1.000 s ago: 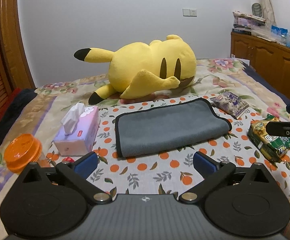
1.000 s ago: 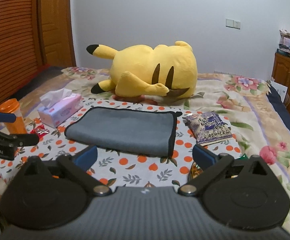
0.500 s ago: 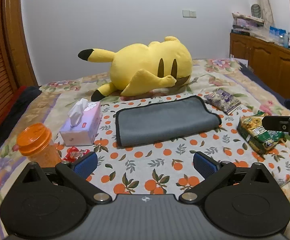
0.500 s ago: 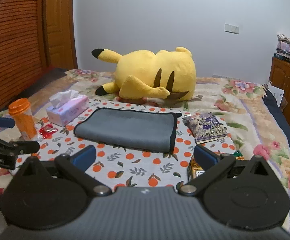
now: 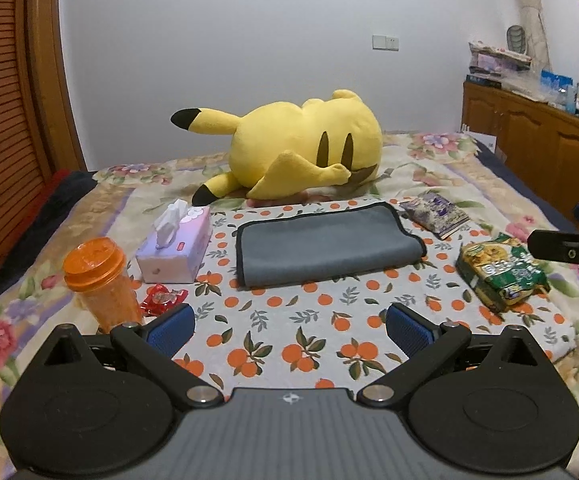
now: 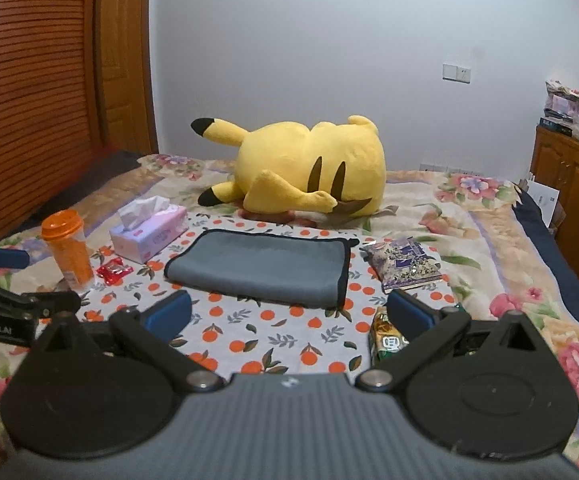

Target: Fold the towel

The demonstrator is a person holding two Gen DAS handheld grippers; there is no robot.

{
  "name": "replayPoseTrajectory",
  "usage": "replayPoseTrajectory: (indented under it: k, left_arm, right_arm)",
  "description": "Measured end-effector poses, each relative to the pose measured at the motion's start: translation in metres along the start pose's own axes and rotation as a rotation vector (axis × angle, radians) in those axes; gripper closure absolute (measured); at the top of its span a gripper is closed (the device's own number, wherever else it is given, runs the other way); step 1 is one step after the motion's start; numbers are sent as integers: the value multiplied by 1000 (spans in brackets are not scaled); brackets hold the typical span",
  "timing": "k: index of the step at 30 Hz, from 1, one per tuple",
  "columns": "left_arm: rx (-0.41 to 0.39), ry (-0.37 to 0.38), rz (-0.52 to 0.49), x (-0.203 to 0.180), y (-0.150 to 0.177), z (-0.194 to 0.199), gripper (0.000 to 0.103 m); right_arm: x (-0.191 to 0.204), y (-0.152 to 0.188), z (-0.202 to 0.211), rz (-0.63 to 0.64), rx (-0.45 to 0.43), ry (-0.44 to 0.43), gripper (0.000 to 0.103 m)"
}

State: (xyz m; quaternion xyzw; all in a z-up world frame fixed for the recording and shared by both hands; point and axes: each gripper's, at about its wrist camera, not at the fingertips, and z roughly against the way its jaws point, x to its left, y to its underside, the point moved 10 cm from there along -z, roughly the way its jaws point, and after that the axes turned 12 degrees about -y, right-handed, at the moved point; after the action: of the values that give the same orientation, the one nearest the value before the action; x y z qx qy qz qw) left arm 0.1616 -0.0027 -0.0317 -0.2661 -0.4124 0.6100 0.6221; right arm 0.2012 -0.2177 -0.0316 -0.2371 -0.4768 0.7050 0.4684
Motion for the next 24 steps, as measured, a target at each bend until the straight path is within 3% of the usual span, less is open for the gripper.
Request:
replayPoseTrajectory:
  k: [10,24]
  left_arm:
    - [-8,-2,-8,-2,9,24,0]
    - [36,-9,-1,-3,49,27,0]
  right_arm:
    - [5,8,19,-14,-6,7,0]
    - [1,40,29,-65,16,31,0]
